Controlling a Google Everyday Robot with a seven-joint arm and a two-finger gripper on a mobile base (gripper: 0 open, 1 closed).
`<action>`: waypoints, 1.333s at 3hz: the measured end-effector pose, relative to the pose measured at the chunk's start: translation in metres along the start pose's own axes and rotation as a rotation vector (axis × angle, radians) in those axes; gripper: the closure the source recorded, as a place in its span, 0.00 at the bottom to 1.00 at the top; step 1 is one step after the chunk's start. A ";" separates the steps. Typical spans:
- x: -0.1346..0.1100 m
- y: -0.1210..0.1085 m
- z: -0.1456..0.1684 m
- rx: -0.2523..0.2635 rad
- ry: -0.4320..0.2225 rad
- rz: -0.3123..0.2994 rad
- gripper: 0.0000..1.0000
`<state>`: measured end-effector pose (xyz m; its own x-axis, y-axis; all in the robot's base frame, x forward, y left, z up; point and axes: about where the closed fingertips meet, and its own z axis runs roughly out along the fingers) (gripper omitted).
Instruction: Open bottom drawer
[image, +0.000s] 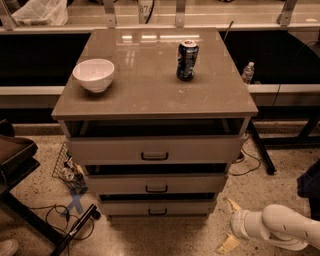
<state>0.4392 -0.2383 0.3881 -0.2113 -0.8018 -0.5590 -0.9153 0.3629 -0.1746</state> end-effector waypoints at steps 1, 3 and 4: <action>0.004 -0.002 0.016 -0.018 -0.039 0.001 0.00; 0.022 -0.007 0.072 -0.038 -0.182 -0.041 0.00; 0.034 -0.012 0.114 -0.052 -0.233 -0.056 0.00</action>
Offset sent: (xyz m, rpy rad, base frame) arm 0.0333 0.0119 -0.0790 0.1963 -0.0603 0.0804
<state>0.4817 -0.2163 0.2788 -0.0807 -0.6867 -0.7225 -0.9410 0.2916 -0.1720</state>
